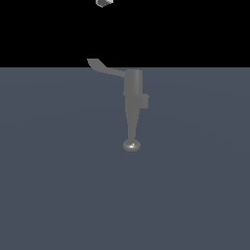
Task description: Turn on the faucet by rotating a designated handle.
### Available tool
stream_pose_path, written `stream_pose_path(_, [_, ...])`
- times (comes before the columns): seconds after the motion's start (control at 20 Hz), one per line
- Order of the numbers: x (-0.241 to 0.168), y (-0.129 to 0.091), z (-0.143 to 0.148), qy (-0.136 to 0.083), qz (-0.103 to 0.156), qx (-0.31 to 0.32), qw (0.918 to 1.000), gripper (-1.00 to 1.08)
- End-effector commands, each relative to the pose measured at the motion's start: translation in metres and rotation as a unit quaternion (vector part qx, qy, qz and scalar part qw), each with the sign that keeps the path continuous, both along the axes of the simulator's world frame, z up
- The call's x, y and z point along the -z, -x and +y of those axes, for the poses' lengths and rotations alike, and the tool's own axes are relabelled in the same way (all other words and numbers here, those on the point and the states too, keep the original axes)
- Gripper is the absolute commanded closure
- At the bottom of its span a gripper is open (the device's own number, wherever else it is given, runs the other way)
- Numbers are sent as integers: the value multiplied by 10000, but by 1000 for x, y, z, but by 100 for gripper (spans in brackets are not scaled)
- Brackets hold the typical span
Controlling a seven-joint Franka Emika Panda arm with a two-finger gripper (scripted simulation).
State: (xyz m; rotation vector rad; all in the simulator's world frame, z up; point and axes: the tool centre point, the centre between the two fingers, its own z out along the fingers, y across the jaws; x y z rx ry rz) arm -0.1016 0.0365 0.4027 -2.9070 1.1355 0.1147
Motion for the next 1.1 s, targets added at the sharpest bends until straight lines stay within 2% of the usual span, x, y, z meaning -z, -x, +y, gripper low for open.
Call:
stream_pose_path(0.0, [7, -12, 3, 25, -12, 303, 9995, 108])
stream_pose_path(0.25, [22, -34, 10, 78, -35, 894, 9960, 108])
stream_pose_path(0.5, [38, -56, 18, 133, -63, 1481, 9889, 108])
stream_pose_path(1.05, [77, -100, 35, 248, -146, 2702, 9624, 108])
